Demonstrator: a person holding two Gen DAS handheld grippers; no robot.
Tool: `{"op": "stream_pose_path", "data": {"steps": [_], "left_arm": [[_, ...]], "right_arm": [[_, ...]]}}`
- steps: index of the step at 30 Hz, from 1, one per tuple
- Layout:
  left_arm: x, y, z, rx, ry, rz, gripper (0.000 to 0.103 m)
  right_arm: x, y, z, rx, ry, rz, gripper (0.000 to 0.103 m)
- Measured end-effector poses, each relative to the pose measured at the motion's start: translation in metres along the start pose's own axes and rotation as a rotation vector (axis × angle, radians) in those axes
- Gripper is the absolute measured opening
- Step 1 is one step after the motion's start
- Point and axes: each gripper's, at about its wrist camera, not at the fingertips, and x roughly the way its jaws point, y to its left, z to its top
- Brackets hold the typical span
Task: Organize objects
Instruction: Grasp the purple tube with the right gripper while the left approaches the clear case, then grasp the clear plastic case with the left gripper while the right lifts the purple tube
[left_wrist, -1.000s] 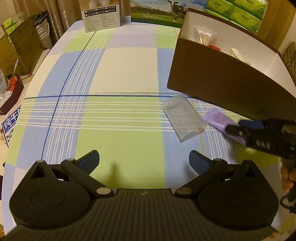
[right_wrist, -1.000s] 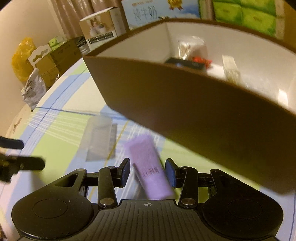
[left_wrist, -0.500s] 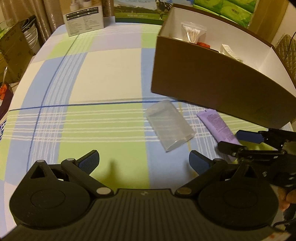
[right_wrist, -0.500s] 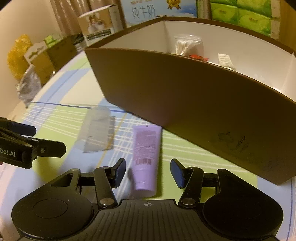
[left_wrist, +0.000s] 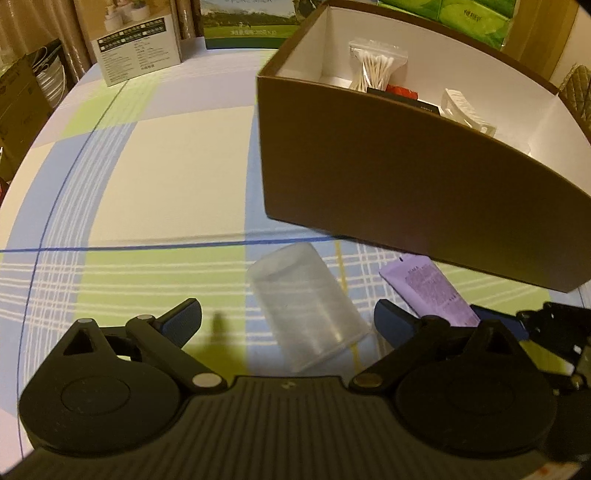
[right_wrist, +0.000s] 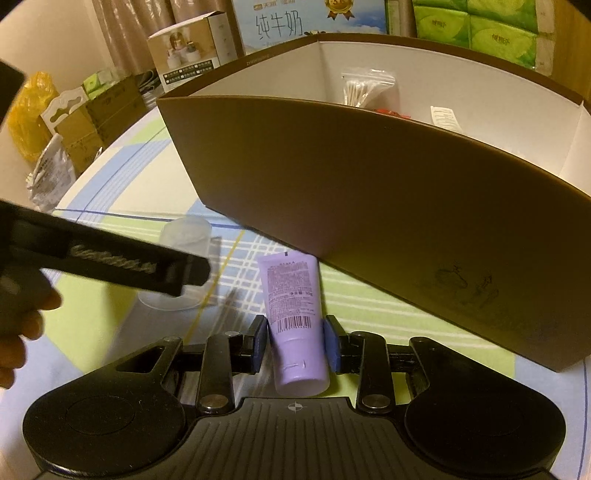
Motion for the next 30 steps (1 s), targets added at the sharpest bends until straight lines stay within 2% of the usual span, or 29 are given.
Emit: {"op": "stream_pose_path", "data": {"steps": [1, 5, 7, 9, 10, 18, 30], "left_arm": [[0.003, -0.001, 0.002, 0.002, 0.001, 0.001, 0.097], [0.009, -0.005, 0.004, 0.037, 0.005, -0.001, 0.08], [0.012, -0.004, 0.003, 0.043, 0.016, -0.007, 0.076], [0.013, 0.0, 0.0, 0.044, 0.027, -0.031, 0.054], [0.013, 0.001, -0.001, 0.048, 0.035, -0.034, 0.051], [-0.002, 0.018, -0.028, 0.074, 0.04, -0.038, 0.049], [-0.035, 0.022, -0.074, 0.071, 0.088, -0.069, 0.049]], "right_arm": [[0.0, 0.0, 0.0, 0.001, -0.001, -0.002, 0.03], [0.0, 0.0, 0.001, 0.01, -0.001, -0.004, 0.03], [0.0, 0.0, 0.001, 0.007, -0.002, -0.007, 0.03], [0.001, 0.0, 0.002, 0.009, -0.003, -0.011, 0.03], [0.001, 0.001, 0.002, 0.009, -0.002, -0.013, 0.03], [0.001, 0.008, -0.001, -0.034, 0.012, -0.023, 0.03], [-0.025, 0.017, -0.03, -0.066, 0.06, 0.036, 0.03]]}}
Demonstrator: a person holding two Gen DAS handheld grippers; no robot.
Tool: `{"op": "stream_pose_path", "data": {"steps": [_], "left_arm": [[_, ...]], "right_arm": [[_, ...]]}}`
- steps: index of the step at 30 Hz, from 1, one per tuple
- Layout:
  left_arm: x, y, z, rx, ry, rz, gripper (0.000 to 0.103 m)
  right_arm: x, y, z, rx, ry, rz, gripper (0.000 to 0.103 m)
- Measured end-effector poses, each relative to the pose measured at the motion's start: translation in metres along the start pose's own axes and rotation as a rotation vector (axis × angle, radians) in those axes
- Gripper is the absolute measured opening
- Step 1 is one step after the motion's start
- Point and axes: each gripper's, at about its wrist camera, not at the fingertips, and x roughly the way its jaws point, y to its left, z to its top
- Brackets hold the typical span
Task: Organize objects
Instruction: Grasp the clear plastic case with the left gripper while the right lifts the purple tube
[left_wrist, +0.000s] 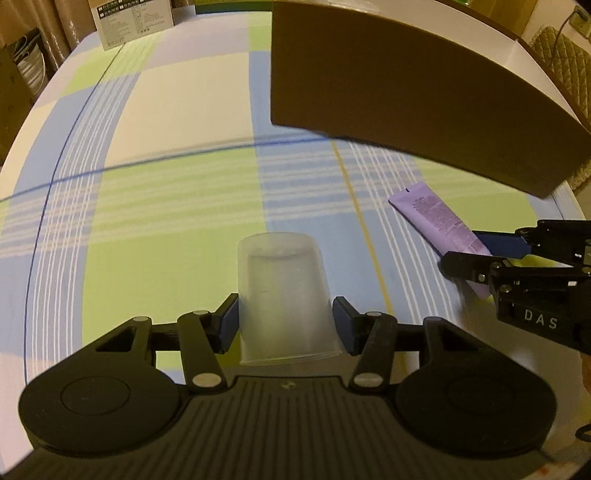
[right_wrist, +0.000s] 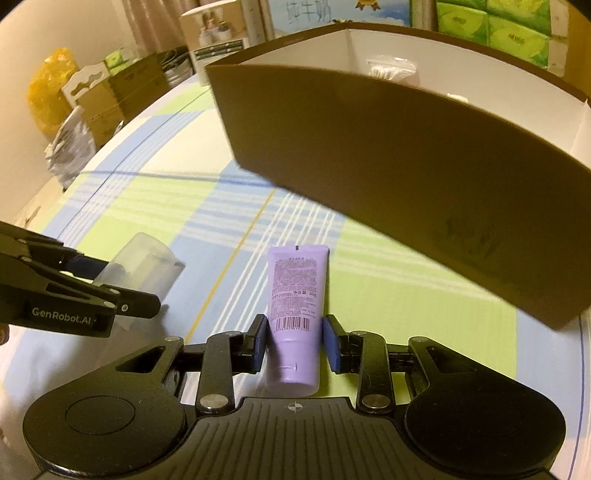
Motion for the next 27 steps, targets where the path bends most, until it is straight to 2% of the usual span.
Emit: {"op": "stream_pose_path", "data": {"steps": [7, 16, 19, 22, 27], "left_arm": [[-0.011, -0.009, -0.02, 0.018, 0.017, -0.025, 0.049], [-0.005, -0.013, -0.004, -0.014, 0.022, -0.014, 0.055], [-0.005, -0.015, -0.002, -0.009, 0.019, -0.011, 0.054], [-0.005, -0.017, -0.003, -0.005, 0.008, -0.007, 0.046], [-0.008, -0.02, -0.008, 0.003, 0.0, -0.023, 0.047]], "right_arm": [[-0.015, 0.003, -0.02, 0.013, 0.019, 0.018, 0.03], [-0.008, 0.009, -0.015, 0.011, -0.009, -0.026, 0.034], [-0.007, 0.012, -0.014, -0.003, -0.009, -0.047, 0.034], [-0.005, 0.016, -0.015, -0.024, -0.008, -0.064, 0.033], [-0.008, 0.016, -0.018, -0.024, -0.002, -0.052, 0.031]]}}
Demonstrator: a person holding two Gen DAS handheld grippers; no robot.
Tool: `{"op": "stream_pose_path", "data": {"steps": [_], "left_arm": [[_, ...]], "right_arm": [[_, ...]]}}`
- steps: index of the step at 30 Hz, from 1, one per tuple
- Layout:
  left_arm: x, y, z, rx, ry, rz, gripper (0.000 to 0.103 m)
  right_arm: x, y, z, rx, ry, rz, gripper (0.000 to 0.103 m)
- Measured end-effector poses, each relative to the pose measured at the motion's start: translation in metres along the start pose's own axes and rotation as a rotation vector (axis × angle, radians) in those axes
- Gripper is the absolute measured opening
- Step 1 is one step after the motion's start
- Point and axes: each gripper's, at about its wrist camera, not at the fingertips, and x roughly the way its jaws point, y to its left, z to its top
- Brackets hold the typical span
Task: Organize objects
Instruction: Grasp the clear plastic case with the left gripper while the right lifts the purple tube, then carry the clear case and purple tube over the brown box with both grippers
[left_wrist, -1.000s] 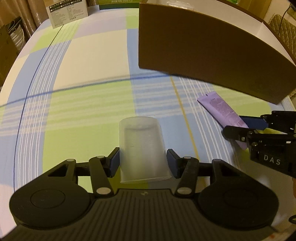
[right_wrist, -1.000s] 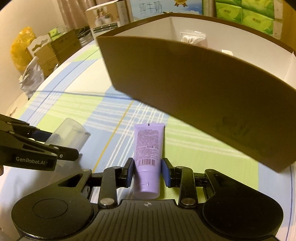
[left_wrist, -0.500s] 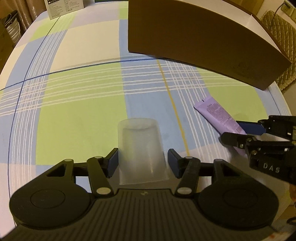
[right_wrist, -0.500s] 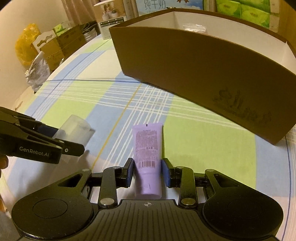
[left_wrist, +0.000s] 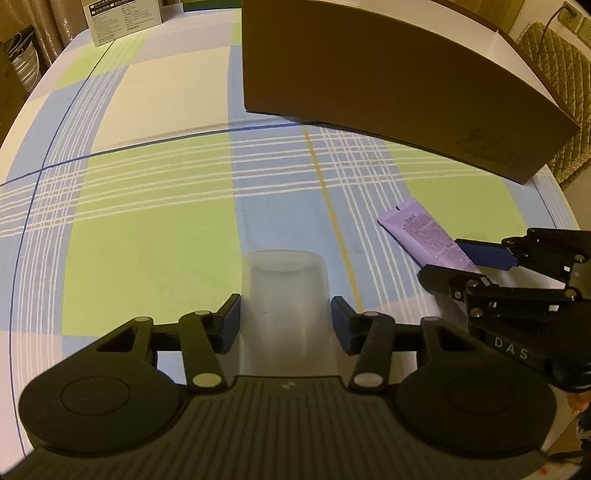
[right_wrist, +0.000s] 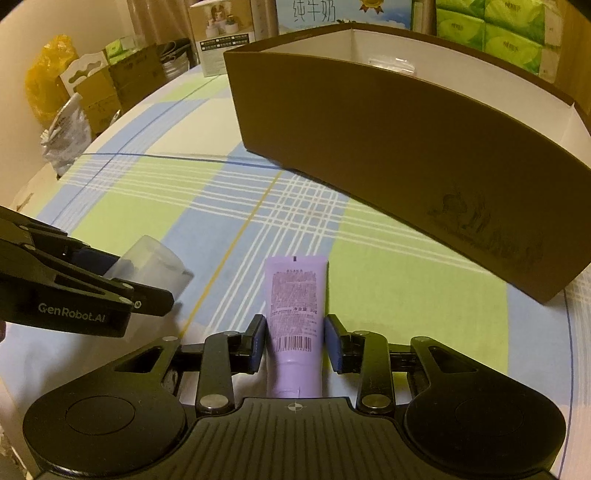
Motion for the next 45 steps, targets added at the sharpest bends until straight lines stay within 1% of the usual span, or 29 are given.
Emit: {"op": "stream_pose_path", "data": {"steps": [9, 16, 24, 34, 45], "left_arm": [[-0.006, -0.003, -0.011, 0.01, -0.002, -0.019, 0.046], [-0.016, -0.002, -0.017, 0.005, -0.015, -0.022, 0.046], [-0.035, -0.006, -0.011, 0.008, -0.058, -0.04, 0.046], [-0.061, -0.026, 0.021, 0.043, -0.151, -0.083, 0.046], [-0.071, -0.055, 0.078, 0.09, -0.251, -0.103, 0.046]], "right_arm": [[-0.01, -0.003, -0.008, 0.055, 0.022, 0.055, 0.031], [-0.02, -0.009, -0.015, 0.096, 0.033, 0.07, 0.031], [-0.042, -0.017, -0.009, 0.123, -0.017, 0.087, 0.031], [-0.078, -0.031, 0.013, 0.152, -0.11, 0.086, 0.031], [-0.109, -0.073, 0.052, 0.183, -0.217, 0.054, 0.031]]}}
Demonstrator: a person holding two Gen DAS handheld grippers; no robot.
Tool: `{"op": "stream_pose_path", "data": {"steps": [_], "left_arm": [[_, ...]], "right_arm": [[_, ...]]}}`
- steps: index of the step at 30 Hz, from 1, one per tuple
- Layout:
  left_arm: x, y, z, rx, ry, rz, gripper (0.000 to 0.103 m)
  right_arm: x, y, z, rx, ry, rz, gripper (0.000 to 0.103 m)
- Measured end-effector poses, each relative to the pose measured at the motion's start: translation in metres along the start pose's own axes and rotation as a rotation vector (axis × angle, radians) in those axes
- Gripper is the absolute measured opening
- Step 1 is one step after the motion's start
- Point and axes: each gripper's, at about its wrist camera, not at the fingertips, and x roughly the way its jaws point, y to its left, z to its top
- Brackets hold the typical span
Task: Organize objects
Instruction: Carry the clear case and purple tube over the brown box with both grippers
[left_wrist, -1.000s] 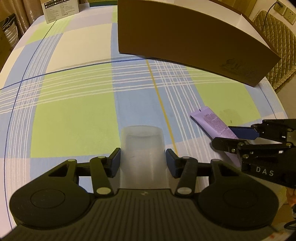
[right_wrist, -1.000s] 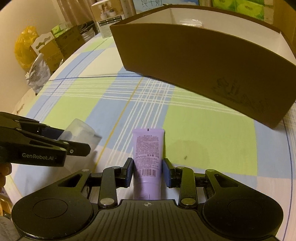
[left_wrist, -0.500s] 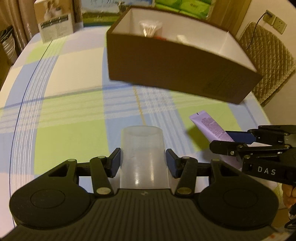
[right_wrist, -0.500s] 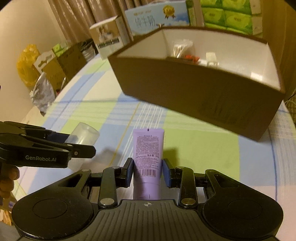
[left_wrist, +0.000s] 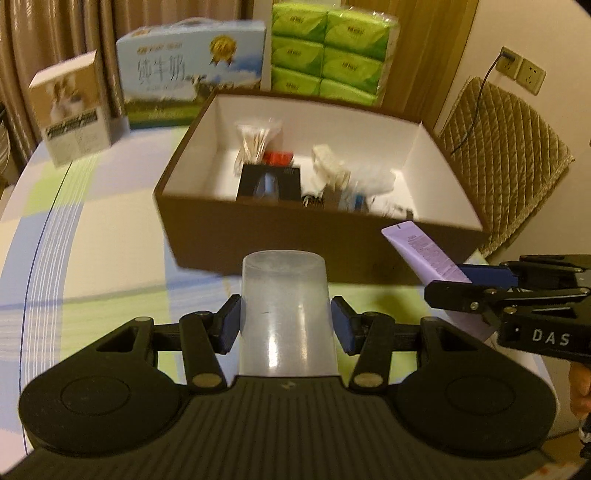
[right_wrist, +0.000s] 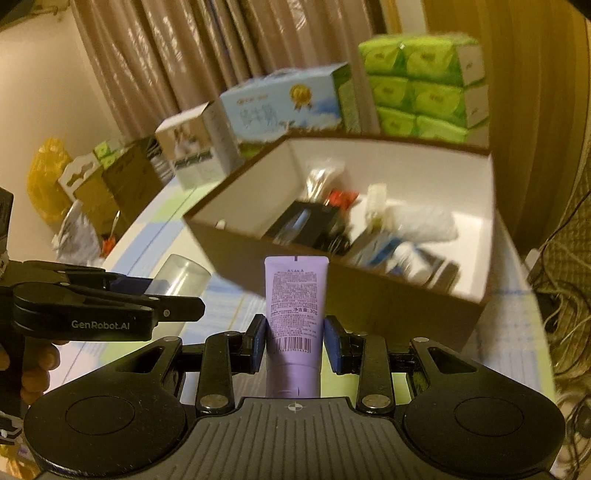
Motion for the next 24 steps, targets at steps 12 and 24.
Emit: {"op": "stream_pose_path", "data": {"steps": [12, 24], "left_arm": [[0.027, -0.03, 0.061, 0.054, -0.064, -0.02, 0.047], [0.07, -0.048, 0.102, 0.071, -0.048, -0.027, 0.047]], "right_arm": [[0.0, -0.043, 0.053, 0.015, -0.076, -0.033, 0.031], [0.025, -0.083, 0.084, 0.022, -0.077, -0.081, 0.031]]}}
